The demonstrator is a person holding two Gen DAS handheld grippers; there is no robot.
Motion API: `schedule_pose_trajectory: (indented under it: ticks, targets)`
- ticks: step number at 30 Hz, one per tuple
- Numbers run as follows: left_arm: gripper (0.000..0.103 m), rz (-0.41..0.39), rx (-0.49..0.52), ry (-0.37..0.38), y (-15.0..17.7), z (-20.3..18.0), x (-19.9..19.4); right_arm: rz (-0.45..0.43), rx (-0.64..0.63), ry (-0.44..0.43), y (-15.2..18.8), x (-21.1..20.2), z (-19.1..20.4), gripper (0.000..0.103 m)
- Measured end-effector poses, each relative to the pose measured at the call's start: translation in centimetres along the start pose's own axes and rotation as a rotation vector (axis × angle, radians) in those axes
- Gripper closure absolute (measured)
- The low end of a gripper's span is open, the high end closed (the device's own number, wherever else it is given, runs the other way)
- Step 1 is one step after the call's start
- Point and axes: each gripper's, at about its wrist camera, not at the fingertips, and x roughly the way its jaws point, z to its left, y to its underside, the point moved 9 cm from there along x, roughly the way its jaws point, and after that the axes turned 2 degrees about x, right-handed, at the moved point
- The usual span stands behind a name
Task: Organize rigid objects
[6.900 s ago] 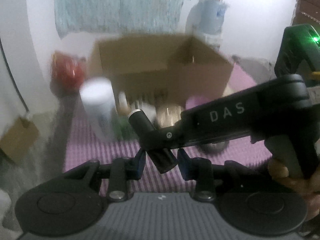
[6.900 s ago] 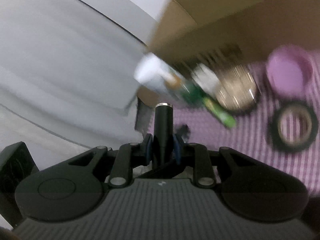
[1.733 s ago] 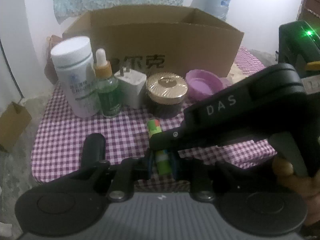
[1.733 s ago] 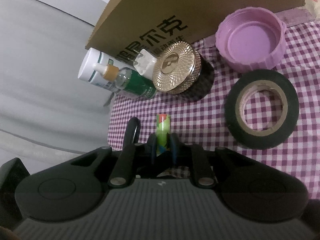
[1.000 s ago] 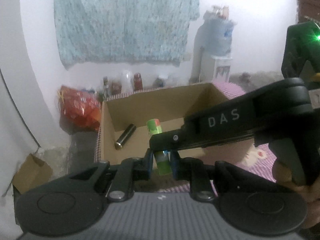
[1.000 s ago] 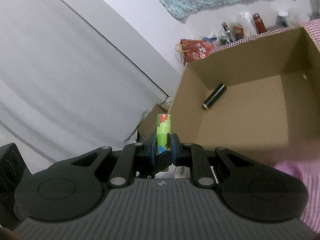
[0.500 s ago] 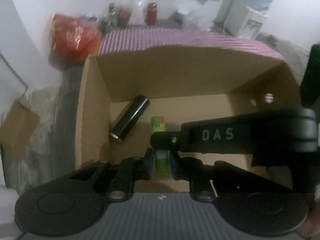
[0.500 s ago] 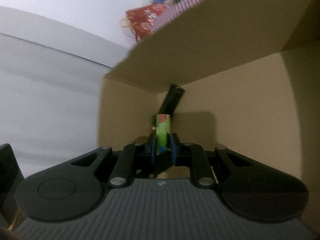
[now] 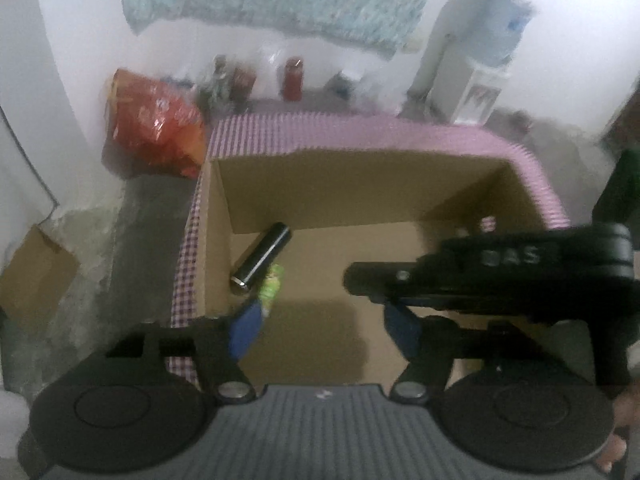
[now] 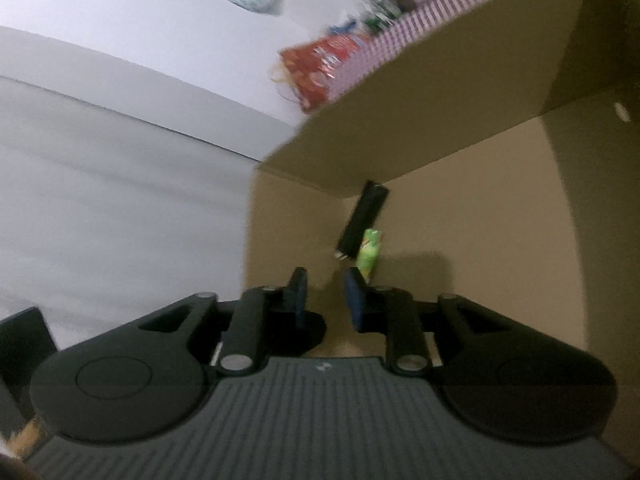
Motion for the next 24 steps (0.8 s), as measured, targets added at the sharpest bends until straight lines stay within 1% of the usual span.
schedule_pose_trajectory:
  ticks: [1, 3, 4, 6, 8, 9, 11, 14, 16, 18, 20, 21, 24]
  targets:
    - [0.027, -0.020, 0.001, 0.021, 0.3, -0.4, -1.4, -0.014, -0.015, -0.015, 0.4, -1.3, 0.4, 0.074]
    - [0.019, -0.076, 0.005, 0.049, 1.0, -0.9, -4.3, -0.049, -0.056, -0.039, 1.8, -4.3, 1.4, 0.073]
    - [0.016, -0.112, 0.004, 0.053, 1.4, -1.0, -5.8, -0.063, -0.080, -0.041, 2.6, -5.8, 1.9, 0.073]
    - [0.005, -0.187, -0.005, 0.065, 2.5, -1.1, -8.7, -0.087, -0.127, -0.057, 4.4, -8.4, 2.8, 0.072]
    - [0.000, -0.236, -0.005, 0.072, 3.5, -1.1, -10.8, -0.107, -0.164, -0.073, 6.4, -10.7, 3.5, 0.069]
    - [0.000, -0.257, -0.005, 0.076, 4.4, -1.2, -11.7, -0.120, -0.183, -0.080, 7.5, -11.9, 3.8, 0.068]
    - [0.000, -0.269, -0.014, 0.082, 6.3, -1.3, -12.8, -0.148, -0.222, -0.085, 9.4, -13.9, 4.3, 0.060]
    - [0.000, -0.254, -0.046, 0.097, 10.0, -0.9, -12.9, -0.194, -0.275, -0.075, 12.5, -16.0, 4.1, 0.057]
    - [0.000, -0.239, -0.074, 0.100, 12.8, -0.6, -12.3, -0.197, -0.290, -0.061, 14.6, -16.3, 3.5, 0.056]
    - [0.000, -0.224, -0.086, 0.098, 15.0, -0.4, -11.5, -0.181, -0.291, -0.043, 16.6, -15.4, 2.4, 0.055]
    - [0.000, -0.219, -0.079, 0.078, 16.9, -0.2, -10.9, -0.140, -0.291, -0.015, 18.5, -13.6, 1.3, 0.054]
    - [0.000, -0.227, -0.072, 0.054, 17.8, 0.0, -10.7, -0.118, -0.289, -0.003, 19.3, -12.7, 0.7, 0.054]
    - [0.000, -0.223, -0.060, 0.018, 19.8, 0.2, -9.4, -0.048, -0.260, 0.005, 21.1, -10.2, -0.5, 0.054]
